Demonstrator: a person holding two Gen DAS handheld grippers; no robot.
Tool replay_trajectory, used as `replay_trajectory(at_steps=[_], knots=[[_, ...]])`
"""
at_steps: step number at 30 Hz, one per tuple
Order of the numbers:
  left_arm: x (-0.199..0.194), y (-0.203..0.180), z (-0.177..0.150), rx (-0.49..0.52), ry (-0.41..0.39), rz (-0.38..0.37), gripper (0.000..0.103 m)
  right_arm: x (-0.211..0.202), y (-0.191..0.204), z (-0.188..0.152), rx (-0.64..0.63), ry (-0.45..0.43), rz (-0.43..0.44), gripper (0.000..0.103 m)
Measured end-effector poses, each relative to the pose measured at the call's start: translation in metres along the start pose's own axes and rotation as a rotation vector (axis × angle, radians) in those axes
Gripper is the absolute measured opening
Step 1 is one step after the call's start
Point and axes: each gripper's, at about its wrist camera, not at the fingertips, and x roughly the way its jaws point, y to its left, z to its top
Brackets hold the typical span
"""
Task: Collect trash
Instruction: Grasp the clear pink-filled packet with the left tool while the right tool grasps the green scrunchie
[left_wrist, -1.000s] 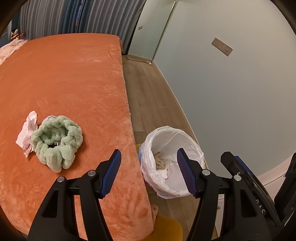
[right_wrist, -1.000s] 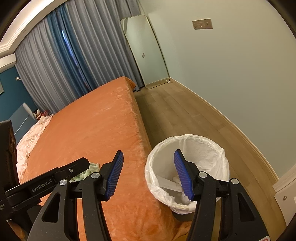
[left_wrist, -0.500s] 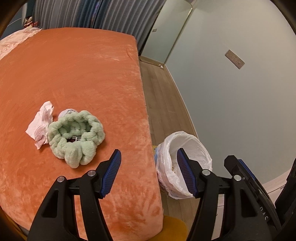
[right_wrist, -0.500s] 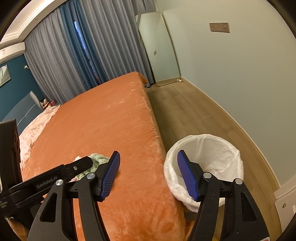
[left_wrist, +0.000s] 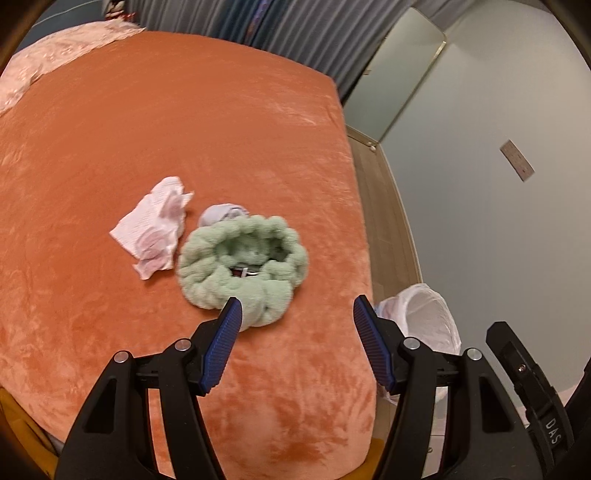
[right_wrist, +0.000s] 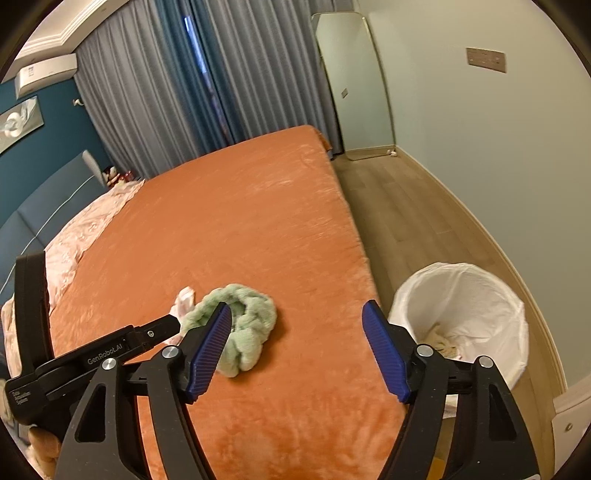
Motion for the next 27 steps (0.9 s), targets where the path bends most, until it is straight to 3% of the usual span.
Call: replay_trajectory(at_steps=[17,21,27], knots=[[0.032,0.124,0.014,-0.189,0.051,0.162,0.060,0.092,0.063,-0.033,-0.004,0.168,0.045,0.073],[0.046,0.151,0.024,-0.235,0.051,0.207,0.068,0.120,0.074,-0.037,0.009,0.207,0.031,0.073],[0.076,0.171,0.041,-0.228,0.088,0.234,0.068,0.159,0.093,-0.044,0.015,0.259,0.006,0.073]])
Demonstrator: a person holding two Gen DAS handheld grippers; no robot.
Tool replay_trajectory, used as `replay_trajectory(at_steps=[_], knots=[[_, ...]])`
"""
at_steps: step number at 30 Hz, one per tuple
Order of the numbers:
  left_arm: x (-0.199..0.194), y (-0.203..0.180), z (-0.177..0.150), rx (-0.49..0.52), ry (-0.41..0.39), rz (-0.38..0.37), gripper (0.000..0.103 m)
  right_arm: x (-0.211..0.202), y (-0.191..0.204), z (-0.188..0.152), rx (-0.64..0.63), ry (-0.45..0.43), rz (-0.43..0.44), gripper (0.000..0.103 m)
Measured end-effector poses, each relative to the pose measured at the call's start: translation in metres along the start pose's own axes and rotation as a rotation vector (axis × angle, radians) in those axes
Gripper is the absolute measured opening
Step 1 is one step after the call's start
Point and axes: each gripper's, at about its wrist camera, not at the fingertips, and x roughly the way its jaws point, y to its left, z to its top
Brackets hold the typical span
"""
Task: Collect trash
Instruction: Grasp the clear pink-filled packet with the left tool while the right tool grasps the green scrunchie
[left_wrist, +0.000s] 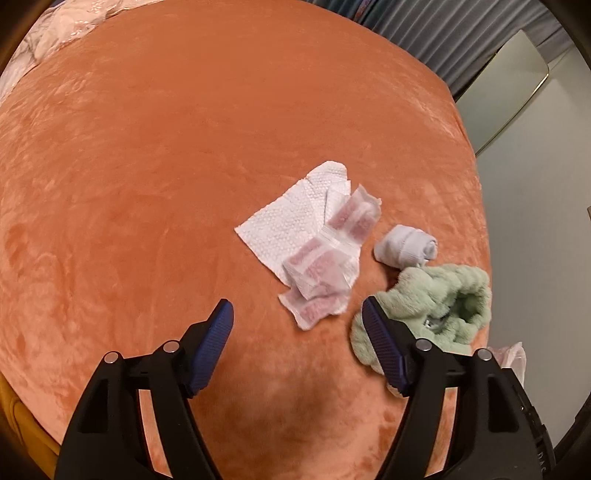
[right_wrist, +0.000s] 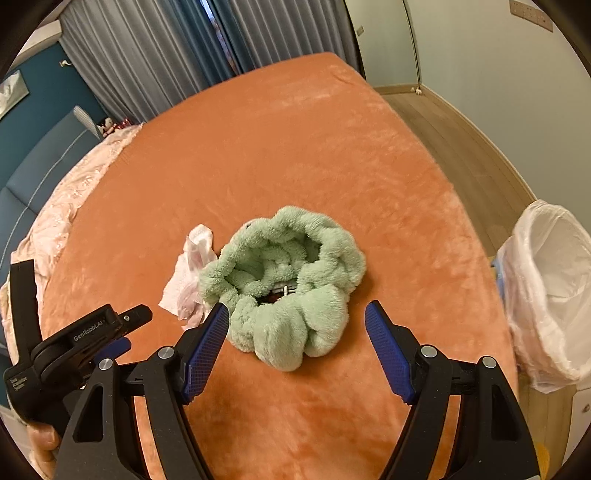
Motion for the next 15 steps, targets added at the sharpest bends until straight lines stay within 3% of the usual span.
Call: replay_trajectory(at_steps=[4,11,15], knots=[[0.028,-0.006,0.009,0.044,0.041,0.005,0.067,0.023,0.009,-0.002,-0.014,0.033,-0.027,0.073],[0.063,-0.013,0.011,0.076,0.112,-0.010,0.038,0.048,0.012,-0.006,-0.012,0.084,-0.063,0.072],[0.068,-0.015,0.006,0.093,0.126,-0.009,0.022,0.058,0.010,-0.015,-0.014,0.110,-0.061,0.066]])
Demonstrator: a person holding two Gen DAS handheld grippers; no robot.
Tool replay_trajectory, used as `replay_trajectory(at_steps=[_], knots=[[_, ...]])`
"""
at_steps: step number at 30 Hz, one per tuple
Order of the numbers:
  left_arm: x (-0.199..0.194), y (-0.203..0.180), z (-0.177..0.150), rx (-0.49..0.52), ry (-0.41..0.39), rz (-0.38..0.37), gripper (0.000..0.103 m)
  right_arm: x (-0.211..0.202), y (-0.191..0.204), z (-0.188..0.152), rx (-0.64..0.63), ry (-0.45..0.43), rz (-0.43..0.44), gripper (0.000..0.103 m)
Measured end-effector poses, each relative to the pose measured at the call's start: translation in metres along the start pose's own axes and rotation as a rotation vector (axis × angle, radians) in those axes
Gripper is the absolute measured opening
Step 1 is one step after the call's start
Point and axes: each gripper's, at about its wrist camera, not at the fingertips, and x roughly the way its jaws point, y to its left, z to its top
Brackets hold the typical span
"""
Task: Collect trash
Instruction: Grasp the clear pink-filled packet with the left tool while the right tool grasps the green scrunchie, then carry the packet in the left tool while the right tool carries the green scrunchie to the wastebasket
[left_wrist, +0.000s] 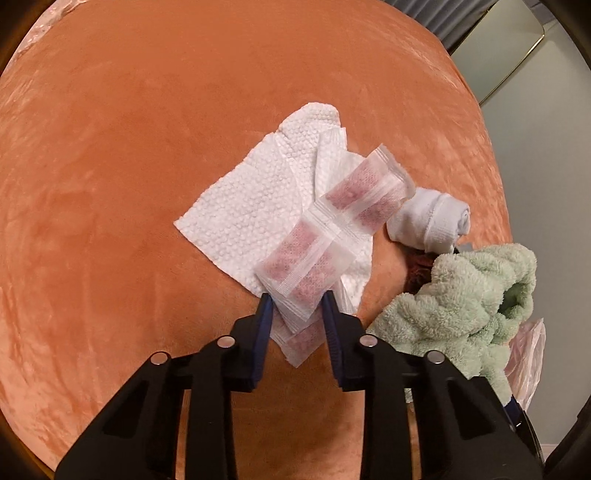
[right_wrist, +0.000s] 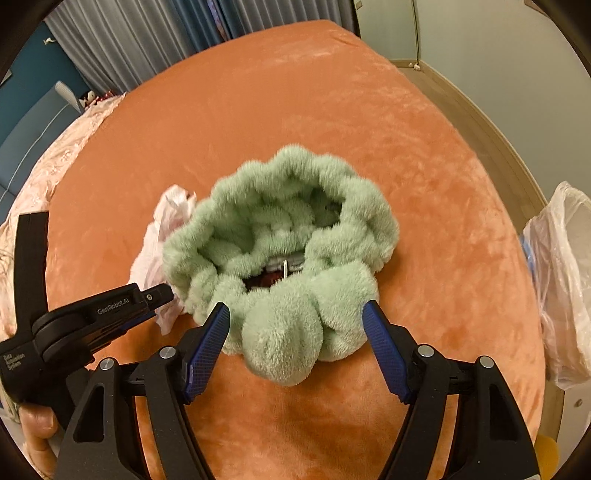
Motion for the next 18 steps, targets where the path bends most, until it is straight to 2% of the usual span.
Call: replay_trajectory(at_steps=[4,6,7,12,18], knots=[[-0.008,-0.003,-0.006,0.036,-0.016,0.002,0.008,0.000,-0.001,-0.007,-0.014,0.001,0.018,0.045],[-0.018,-0.004,-0.010,0.037,-0.028,-0.006,0.007,-0.002,-0.001,-0.007,-0.022,0.000,0.015,0.020],[-0.023,-0.004,-0.012,0.036,-0.032,-0.006,0.007,-0.005,-0.003,-0.006,-0.022,0.000,0.021,0.017],[-0.053,-0.015,-0.023,0.053,-0.080,-0.018,0.006,-0.029,-0.010,-0.006,-0.012,-0.031,0.064,0.013],[-0.097,-0.040,-0.037,0.086,-0.141,-0.056,0.006,-0.081,-0.021,-0.003,-0.002,-0.125,0.110,0.011]])
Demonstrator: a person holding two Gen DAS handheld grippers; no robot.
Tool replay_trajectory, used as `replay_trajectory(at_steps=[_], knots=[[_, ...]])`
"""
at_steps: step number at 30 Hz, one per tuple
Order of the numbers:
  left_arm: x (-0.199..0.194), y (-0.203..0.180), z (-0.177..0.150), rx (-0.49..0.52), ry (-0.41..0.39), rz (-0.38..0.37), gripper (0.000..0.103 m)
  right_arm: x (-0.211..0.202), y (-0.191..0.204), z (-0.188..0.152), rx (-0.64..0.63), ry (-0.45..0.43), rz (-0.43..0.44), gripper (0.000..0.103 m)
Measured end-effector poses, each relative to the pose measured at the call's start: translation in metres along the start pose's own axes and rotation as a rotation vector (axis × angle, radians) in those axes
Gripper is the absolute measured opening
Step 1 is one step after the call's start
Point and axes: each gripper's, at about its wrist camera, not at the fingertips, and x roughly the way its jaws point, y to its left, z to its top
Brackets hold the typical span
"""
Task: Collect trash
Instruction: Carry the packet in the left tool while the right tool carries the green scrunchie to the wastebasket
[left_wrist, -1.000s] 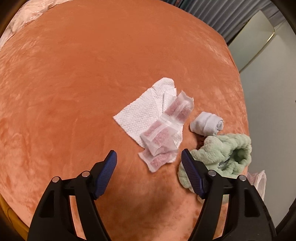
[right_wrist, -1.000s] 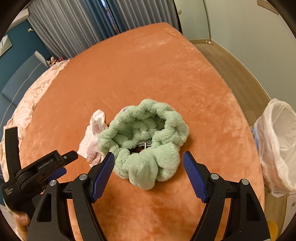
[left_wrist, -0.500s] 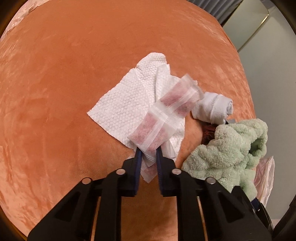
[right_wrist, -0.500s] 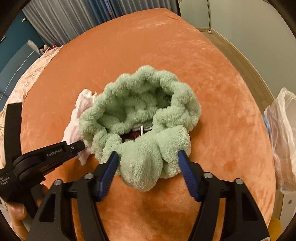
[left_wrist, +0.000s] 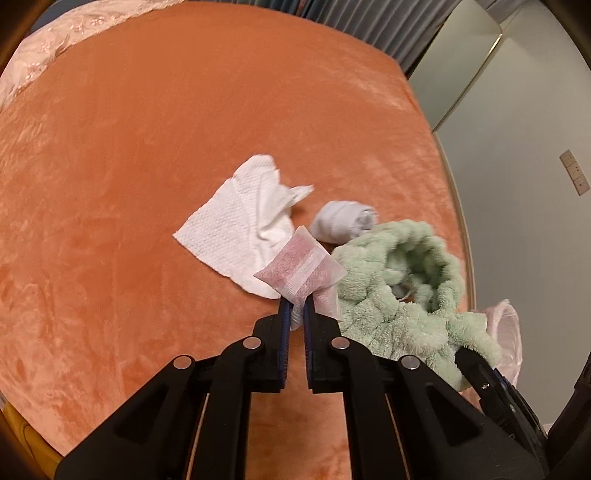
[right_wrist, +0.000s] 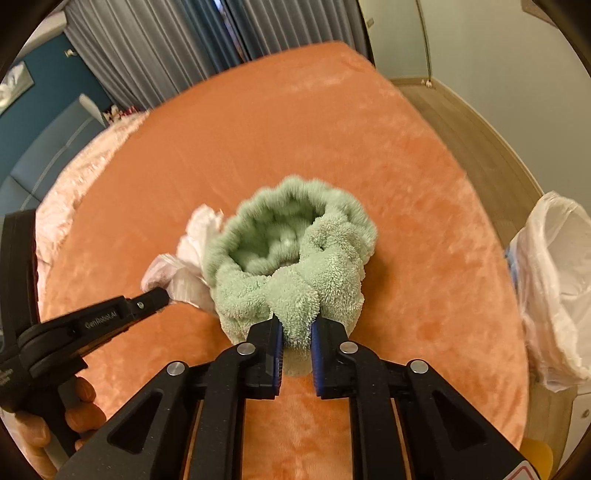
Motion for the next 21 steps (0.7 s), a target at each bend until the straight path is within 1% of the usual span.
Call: replay_trajectory(at_steps=[5,9,15,18,21], knots=[[-0.039,-0.036,-0.002,0.052,-0.053,-0.048,0.006,-0.050,-0.014,0.015,0.016,-0.095,0.037,0.011],[-0.067,-0.075,-0.006,0.112,-0.083,-0.098,0.006,-0.094,-0.029,0.027,0.029,-0.177,0.054,0.011],[-0.092,-0.133,-0.019,0.194,-0.097,-0.171,0.006,-0.148,-0.058,0.035,0.057,-0.275,0.047,0.011],[-0.101,-0.169,-0.030,0.250,-0.104,-0.202,0.006,-0.173,-0.080,0.037,0.086,-0.323,0.041,0.011],[-0.106,-0.197,-0.039,0.287,-0.101,-0.234,0.006,-0.197,-0.104,0.037,0.116,-0.371,0.029,0.011]])
